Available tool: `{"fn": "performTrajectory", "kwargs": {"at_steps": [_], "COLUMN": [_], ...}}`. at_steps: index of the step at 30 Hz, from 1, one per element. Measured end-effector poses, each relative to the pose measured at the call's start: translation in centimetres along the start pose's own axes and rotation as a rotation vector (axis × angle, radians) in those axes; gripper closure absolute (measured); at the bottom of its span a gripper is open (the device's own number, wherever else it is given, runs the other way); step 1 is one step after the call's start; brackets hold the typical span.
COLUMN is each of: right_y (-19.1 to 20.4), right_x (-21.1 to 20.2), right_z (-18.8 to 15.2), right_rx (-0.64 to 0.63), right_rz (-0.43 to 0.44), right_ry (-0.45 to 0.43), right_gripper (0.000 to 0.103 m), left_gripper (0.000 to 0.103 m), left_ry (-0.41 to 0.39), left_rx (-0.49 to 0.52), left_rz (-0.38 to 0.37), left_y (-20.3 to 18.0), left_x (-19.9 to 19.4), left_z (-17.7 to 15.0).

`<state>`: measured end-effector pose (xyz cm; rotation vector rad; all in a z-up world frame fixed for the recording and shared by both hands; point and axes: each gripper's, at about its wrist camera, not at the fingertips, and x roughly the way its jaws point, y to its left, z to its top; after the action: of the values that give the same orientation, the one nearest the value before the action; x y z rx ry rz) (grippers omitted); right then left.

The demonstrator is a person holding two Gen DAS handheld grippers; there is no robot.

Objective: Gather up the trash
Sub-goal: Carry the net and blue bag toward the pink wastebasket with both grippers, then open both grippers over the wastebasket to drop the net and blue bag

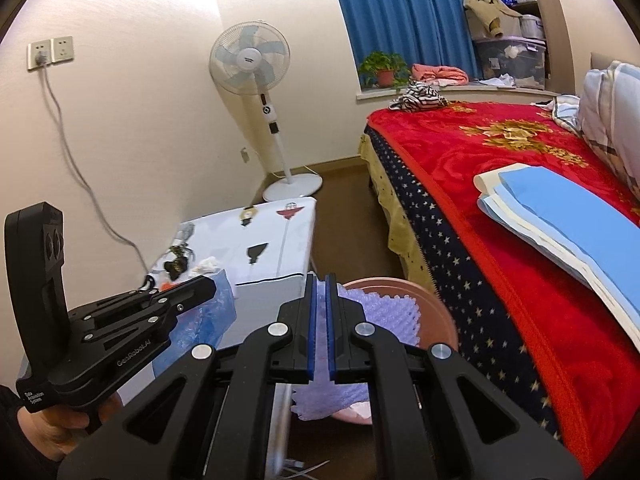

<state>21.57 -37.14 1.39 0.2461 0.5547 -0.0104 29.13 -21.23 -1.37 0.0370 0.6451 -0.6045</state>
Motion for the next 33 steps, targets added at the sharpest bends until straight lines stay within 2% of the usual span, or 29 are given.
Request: {"fn": "performTrajectory", "kwargs": {"at_steps": [7, 12, 21, 26, 33], "right_y": [-2.6, -3.8, -5.8, -6.6, -7.4], "right_x": [4.0, 6.6, 10.2, 11.7, 13.3], "right_z": [0.4, 0.1, -1.3, -2.1, -2.9], "right_rx": [0.011, 0.014, 0.025, 0.038, 0.051], "right_rz": [-0.013, -0.016, -0.030, -0.030, -0.030], "right_ry": [0.046, 0.076, 0.117, 0.143, 0.167], "right_gripper": [0.099, 0.099, 0.099, 0.099, 0.098], "left_gripper": [0.103, 0.103, 0.103, 0.103, 0.103], "left_ry": [0.051, 0.077, 0.145, 0.174, 0.177], "left_rx": [0.015, -0.014, -0.026, -0.033, -0.047], "left_rz": [-0.016, -0.044, -0.065, -0.082, -0.111], "left_y": [-1.1, -0.9, -0.8, -0.7, 0.0], "left_x": [5.5, 8.8, 14.1, 16.1, 17.6], "left_z": [0.8, 0.8, 0.2, -0.4, -1.2]}}
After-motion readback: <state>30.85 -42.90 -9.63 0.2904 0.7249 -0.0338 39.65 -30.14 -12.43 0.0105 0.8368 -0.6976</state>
